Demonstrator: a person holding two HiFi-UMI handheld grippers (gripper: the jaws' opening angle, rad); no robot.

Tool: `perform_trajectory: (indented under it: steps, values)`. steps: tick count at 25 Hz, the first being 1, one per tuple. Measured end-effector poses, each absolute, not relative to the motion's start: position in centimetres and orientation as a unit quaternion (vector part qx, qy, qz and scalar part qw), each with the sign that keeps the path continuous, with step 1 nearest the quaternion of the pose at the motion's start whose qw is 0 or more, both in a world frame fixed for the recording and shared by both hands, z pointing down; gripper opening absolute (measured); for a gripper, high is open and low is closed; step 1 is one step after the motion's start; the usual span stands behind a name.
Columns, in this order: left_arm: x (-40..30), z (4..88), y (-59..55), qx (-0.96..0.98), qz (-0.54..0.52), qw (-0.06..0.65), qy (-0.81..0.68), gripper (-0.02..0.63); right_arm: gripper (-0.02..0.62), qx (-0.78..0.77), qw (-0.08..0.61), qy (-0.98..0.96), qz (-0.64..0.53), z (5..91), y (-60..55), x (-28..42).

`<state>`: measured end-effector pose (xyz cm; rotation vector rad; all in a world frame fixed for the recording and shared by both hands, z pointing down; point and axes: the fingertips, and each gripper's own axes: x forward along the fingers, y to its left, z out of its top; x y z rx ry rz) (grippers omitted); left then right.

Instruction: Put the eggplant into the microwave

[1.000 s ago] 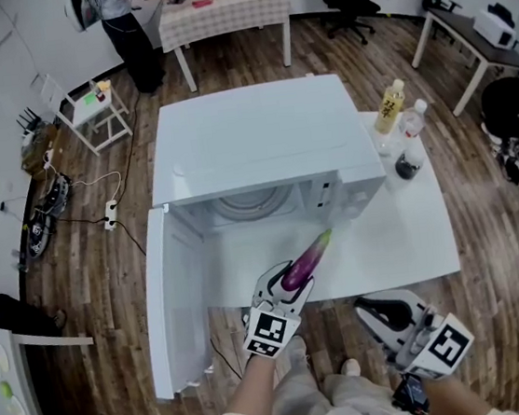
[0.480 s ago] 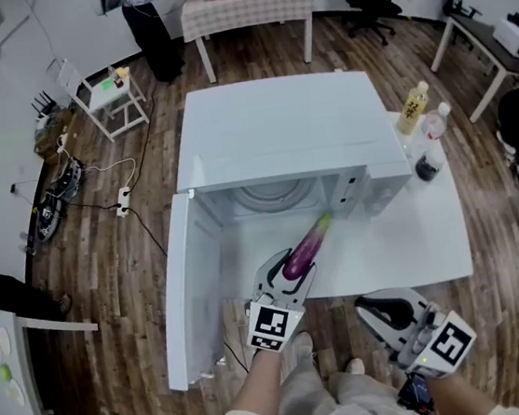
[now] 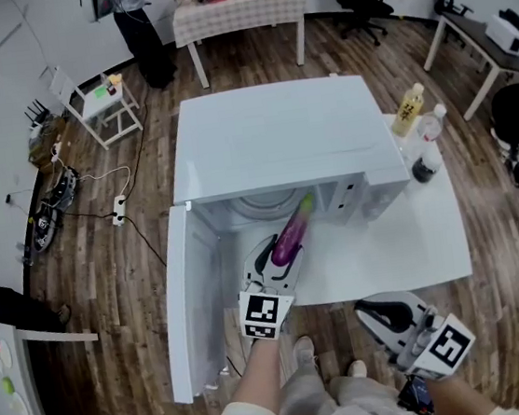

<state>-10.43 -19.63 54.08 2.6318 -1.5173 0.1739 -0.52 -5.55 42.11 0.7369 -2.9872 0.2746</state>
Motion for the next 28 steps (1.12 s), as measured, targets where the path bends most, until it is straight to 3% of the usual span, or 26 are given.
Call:
perform_trajectory:
  steps: [28]
  values:
    - [-13.3,54.7,-28.4,0.851,0.065,0.05,-0.519,0.216,0.035,0.281,0.028,-0.954,0.1,42.8,-11.0,-0.5]
